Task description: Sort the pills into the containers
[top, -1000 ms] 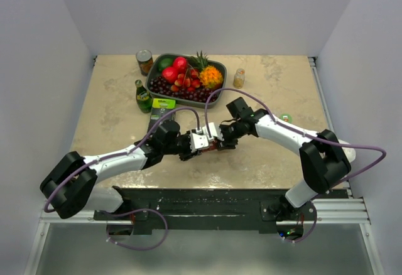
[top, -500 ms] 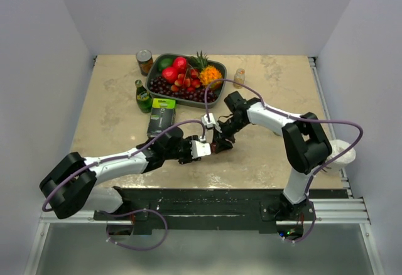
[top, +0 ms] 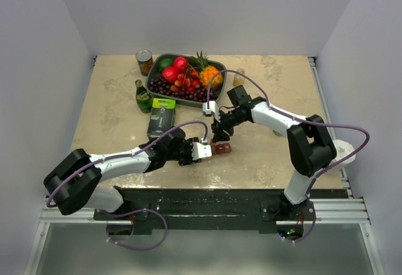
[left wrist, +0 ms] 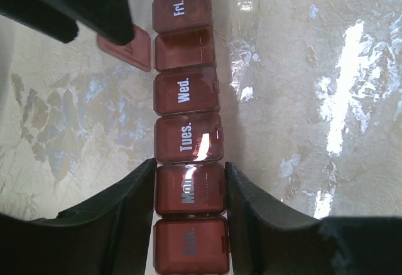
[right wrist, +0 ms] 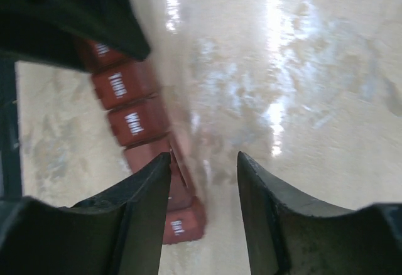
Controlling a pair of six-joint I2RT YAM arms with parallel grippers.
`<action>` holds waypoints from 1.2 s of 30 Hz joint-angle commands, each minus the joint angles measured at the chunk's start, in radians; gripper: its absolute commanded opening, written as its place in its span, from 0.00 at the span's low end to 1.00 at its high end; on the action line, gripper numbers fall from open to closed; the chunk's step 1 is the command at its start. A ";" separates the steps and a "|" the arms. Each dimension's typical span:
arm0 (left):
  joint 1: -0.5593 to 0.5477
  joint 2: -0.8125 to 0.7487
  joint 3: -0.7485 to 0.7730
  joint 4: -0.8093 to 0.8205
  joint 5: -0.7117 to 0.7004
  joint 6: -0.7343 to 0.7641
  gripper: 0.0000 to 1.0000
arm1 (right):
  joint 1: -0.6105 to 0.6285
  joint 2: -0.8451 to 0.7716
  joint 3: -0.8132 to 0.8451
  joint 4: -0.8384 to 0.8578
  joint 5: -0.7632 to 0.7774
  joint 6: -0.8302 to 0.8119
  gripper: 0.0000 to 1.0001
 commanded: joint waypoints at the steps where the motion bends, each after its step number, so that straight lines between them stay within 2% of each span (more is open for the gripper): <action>1: -0.008 0.007 -0.003 0.021 0.028 0.031 0.00 | -0.008 -0.035 -0.025 0.198 0.126 0.155 0.42; 5: -0.008 0.013 0.000 0.022 0.018 0.023 0.00 | 0.004 0.000 -0.028 0.272 0.212 0.250 0.32; 10: -0.008 0.028 0.014 0.013 -0.011 0.006 0.00 | 0.021 0.023 -0.015 0.255 0.232 0.266 0.32; 13: -0.006 0.041 0.025 0.002 -0.031 -0.003 0.00 | 0.007 0.003 0.017 0.234 0.246 0.287 0.38; 18: -0.006 0.070 0.039 -0.011 -0.058 -0.017 0.00 | -0.091 -0.055 0.091 0.142 0.208 0.263 0.49; 20: -0.005 0.084 0.050 -0.018 -0.082 -0.029 0.00 | -0.097 -0.090 0.084 0.066 0.185 0.165 0.53; 23: 0.000 0.119 0.071 -0.033 -0.107 -0.055 0.00 | -0.094 -0.118 0.044 -0.022 0.073 0.061 0.53; 25: 0.007 0.142 0.091 -0.050 -0.110 -0.061 0.00 | -0.080 -0.106 0.034 -0.060 -0.024 0.030 0.46; 26: 0.010 0.147 0.094 -0.053 -0.108 -0.070 0.00 | -0.070 -0.071 0.039 -0.126 -0.051 -0.017 0.35; 30: 0.015 0.150 0.099 -0.054 -0.101 -0.075 0.00 | 0.008 0.049 0.100 -0.254 -0.137 -0.081 0.09; 32: 0.015 0.147 0.097 -0.054 -0.101 -0.074 0.00 | 0.031 0.102 0.122 -0.220 -0.107 -0.023 0.01; 36: 0.013 0.144 0.097 -0.054 -0.099 -0.072 0.00 | 0.032 0.129 0.119 -0.113 -0.045 0.098 0.00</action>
